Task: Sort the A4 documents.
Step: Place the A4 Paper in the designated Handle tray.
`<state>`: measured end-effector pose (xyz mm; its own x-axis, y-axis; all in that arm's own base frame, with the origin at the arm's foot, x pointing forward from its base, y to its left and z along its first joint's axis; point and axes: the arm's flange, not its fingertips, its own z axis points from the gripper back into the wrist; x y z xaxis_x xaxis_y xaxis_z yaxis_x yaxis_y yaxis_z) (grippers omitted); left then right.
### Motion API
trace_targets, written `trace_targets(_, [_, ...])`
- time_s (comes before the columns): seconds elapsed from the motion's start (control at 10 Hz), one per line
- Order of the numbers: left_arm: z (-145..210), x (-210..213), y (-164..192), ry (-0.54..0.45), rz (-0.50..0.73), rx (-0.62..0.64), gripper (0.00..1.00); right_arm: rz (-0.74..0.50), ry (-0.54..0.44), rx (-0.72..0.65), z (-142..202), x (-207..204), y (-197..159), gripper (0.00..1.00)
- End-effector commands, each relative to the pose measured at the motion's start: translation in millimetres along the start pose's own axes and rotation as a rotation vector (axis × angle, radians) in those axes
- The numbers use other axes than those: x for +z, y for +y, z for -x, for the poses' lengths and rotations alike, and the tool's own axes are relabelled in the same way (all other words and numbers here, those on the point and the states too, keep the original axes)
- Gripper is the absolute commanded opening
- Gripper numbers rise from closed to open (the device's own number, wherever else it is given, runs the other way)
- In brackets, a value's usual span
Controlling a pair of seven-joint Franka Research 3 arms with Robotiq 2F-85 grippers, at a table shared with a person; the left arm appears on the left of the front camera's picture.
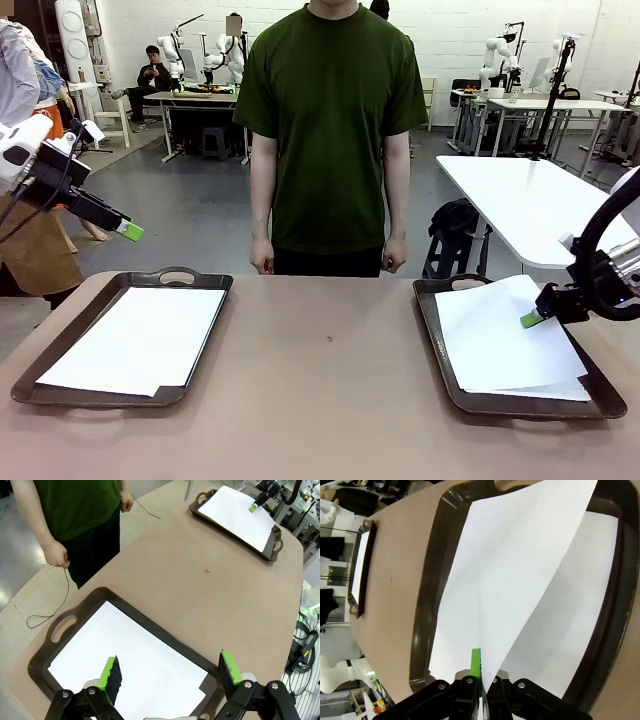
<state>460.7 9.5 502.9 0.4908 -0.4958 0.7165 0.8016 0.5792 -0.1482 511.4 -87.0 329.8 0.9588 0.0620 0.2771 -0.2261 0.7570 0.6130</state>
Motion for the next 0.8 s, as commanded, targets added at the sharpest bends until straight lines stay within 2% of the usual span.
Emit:
trace_targets(0.0, [0.5,-0.3,-0.2,0.005,-0.005,-0.011,1.00,-0.013,0.030,0.010,4.1,-11.2,8.3,0.01])
trace_targets(0.1, [0.5,-0.3,-0.2,0.005,-0.005,-0.011,1.00,-0.013,0.057,0.029,3.4,-13.5,11.1,0.01])
trace_targets(0.2, [0.5,-0.3,-0.2,0.005,-0.005,-0.011,1.00,0.003,0.064,0.035,2.5,-13.6,12.4,0.18])
trace_targets(0.3, [0.5,-0.3,-0.2,0.005,-0.005,-0.011,1.00,0.020,0.060,0.059,2.7,-12.0,12.8,0.21])
trace_targets(0.4, [0.5,-0.3,-0.2,0.005,-0.005,-0.011,1.00,0.056,0.072,0.069,2.4,-10.3,13.3,0.38])
trace_targets(0.5, [0.5,-0.3,-0.2,0.005,-0.005,-0.011,1.00,0.093,0.090,0.081,2.9,-8.6,14.7,0.40])
trace_targets(0.6, [0.5,-0.3,-0.2,0.005,-0.005,-0.011,1.00,0.157,0.096,0.086,2.9,-6.5,15.7,0.57])
trace_targets(0.7, [0.5,-0.3,-0.2,0.005,-0.005,-0.011,1.00,0.232,0.105,0.092,3.1,-4.5,17.2,0.59])
